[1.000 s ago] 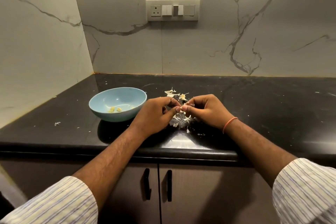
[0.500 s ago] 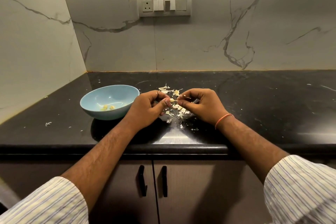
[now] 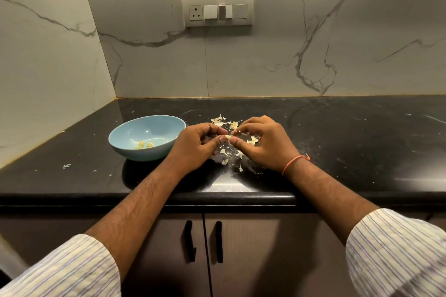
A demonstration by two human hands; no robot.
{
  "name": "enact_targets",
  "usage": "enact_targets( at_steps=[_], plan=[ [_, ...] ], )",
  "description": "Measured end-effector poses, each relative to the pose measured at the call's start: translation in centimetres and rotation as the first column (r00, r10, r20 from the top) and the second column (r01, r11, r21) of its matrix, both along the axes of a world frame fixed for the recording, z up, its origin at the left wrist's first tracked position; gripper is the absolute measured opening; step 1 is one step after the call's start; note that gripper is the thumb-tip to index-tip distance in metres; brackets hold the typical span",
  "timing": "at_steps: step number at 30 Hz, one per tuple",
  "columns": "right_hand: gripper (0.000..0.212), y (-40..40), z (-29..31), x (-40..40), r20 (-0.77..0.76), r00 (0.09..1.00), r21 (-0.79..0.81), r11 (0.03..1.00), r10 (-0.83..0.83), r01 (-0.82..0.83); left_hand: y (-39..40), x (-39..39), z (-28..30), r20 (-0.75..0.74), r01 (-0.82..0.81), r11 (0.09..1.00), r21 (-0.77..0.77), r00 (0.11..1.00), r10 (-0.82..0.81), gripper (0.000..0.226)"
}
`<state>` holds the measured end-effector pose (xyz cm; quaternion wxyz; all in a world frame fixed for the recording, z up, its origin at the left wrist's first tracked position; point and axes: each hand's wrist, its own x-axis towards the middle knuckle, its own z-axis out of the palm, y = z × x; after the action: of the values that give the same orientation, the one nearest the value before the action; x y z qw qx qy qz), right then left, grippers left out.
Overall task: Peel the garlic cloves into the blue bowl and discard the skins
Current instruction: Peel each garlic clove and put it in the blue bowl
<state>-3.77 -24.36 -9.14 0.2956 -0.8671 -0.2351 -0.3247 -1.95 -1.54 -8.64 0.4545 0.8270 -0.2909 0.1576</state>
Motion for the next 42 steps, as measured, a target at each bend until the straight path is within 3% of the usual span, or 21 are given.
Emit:
enact_targets(
  at_steps=[5, 11, 20, 24, 32, 42],
  plan=[
    [0.036, 0.1, 0.0, 0.1, 0.008, 0.999, -0.032, 0.999, 0.033, -0.033, 0.0, 0.0, 0.1, -0.013, 0.008, 1.0, 0.006, 1.0, -0.008, 0.019],
    [0.011, 0.0, -0.1, 0.4, 0.023, 0.998, 0.006, 0.999, 0.052, -0.052, 0.0, 0.0, 0.1, -0.021, 0.024, 1.0, 0.012, 1.0, -0.023, 0.018],
    [0.009, -0.1, 0.4, 0.0, -0.142, 0.979, 0.112, 0.985, 0.146, -0.13, 0.0, 0.0, 0.2, -0.091, 0.054, 0.998, 0.032, 0.995, -0.051, 0.015],
    [0.009, -0.2, 0.3, 0.0, -0.148, 0.972, 0.182, 0.971, 0.184, -0.156, -0.1, 0.1, 0.1, -0.108, 0.024, 1.0, 0.02, 0.994, -0.021, 0.012],
    [0.009, -0.3, 0.3, -0.2, -0.074, 0.992, 0.14, 0.986, 0.103, -0.092, -0.2, -0.2, 0.1, -0.015, 0.017, 0.997, 0.078, 1.0, -0.016, 0.024],
    [0.012, 0.3, 1.0, -0.8, 0.007, 0.999, -0.004, 0.999, 0.038, -0.038, -0.4, -1.1, 0.0, 0.152, -0.014, 1.0, 0.019, 0.988, 0.011, 0.013]
  ],
)
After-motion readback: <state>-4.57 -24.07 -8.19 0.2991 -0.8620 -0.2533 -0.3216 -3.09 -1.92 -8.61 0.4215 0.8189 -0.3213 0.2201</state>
